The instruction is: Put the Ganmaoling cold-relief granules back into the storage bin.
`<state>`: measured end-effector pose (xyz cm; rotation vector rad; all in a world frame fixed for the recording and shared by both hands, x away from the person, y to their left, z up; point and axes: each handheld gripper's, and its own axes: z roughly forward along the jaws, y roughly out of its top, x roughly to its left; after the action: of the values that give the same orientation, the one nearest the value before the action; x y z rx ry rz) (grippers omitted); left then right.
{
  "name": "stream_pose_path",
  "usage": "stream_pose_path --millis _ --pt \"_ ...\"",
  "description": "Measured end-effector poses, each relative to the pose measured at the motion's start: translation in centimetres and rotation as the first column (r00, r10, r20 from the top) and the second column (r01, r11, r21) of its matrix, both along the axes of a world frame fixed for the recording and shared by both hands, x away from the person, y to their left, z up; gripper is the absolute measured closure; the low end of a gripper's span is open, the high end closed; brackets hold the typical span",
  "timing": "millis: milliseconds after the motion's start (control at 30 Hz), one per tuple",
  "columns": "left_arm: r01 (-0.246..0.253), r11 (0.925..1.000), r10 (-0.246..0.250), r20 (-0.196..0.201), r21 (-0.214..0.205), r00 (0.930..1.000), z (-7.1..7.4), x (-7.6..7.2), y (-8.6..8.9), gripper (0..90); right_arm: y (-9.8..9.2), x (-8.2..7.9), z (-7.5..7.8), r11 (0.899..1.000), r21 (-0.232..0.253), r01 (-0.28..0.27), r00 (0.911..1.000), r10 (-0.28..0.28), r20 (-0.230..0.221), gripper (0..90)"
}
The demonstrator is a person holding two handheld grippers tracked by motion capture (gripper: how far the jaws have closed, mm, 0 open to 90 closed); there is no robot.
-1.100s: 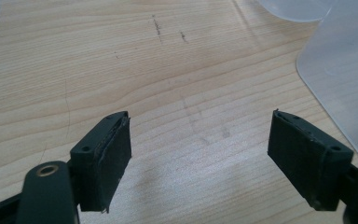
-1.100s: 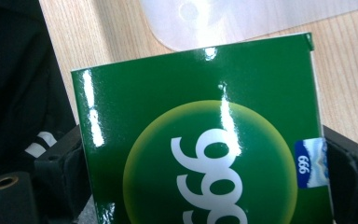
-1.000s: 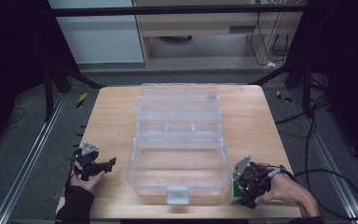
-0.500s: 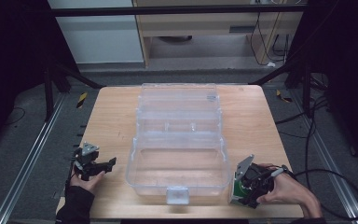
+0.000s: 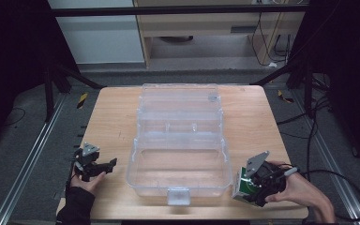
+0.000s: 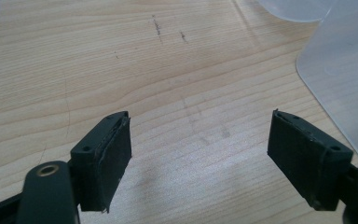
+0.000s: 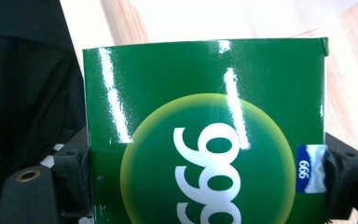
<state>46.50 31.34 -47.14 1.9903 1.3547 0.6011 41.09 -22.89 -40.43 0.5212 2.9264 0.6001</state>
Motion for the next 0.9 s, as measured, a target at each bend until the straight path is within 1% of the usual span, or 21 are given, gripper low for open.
stream_pose_path --millis 300,400,467,500,600,667,700,733,800,833,900 --pt "0.0 1.0 0.0 0.0 0.0 1.0 0.0 0.0 0.0 21.1 -0.3 -0.3 2.9 0.999 0.044 0.004 0.9986 -0.006 0.053 15.8" --pt "0.0 1.0 0.0 -0.001 0.0 1.0 0.0 0.0 0.0 21.1 -0.2 -0.4 4.0 0.999 0.053 -0.004 0.9968 -0.001 0.08 15.8" --pt "0.0 1.0 0.0 -0.001 0.0 1.0 0.0 0.0 0.0 21.1 -0.2 -0.4 4.3 0.998 0.055 -0.008 0.9964 0.003 0.085 15.8" --pt "0.001 1.0 -0.001 -0.001 0.0 1.0 0.0 0.0 0.0 21.1 0.0 -0.5 5.0 0.998 0.055 -0.015 0.9953 0.01 0.096 15.8" --pt "0.002 1.0 -0.002 -0.001 0.0 1.0 0.0 0.0 0.0 21.1 0.3 -0.5 5.9 0.998 0.065 -0.028 0.9931 0.02 0.115 15.8" --pt "0.002 1.0 -0.002 -0.002 0.0 1.0 0.0 0.0 0.0 21.1 0.6 -0.5 6.6 0.997 0.066 -0.032 0.9919 0.024 0.125 15.8" --pt "0.002 1.0 -0.002 -0.002 0.0 1.0 0.0 0.0 0.0 21.1 0.6 -0.5 6.6 0.997 0.066 -0.032 0.9919 0.024 0.125 15.8" --pt "0.001 1.0 -0.001 -0.001 0.0 1.0 0.0 0.0 0.0 21.1 0.9 -0.3 7.1 0.997 0.061 -0.045 0.9903 0.036 0.134 15.8" --pt "0.001 1.0 -0.001 -0.001 -0.001 1.0 0.0 0.0 0.0 21.1 1.0 -0.3 7.2 0.997 0.061 -0.047 0.9904 0.038 0.133 15.8" --pt "0.001 1.0 -0.001 -0.001 0.0 1.0 0.0 0.0 0.0 21.1 1.4 -0.2 7.7 0.997 0.053 -0.051 0.9898 0.044 0.136 15.8" --pt "0.002 1.0 -0.002 -0.001 0.0 1.0 0.0 0.0 0.0 21.1 1.8 -0.1 8.0 0.997 0.048 -0.056 0.9889 0.049 0.14 15.8"
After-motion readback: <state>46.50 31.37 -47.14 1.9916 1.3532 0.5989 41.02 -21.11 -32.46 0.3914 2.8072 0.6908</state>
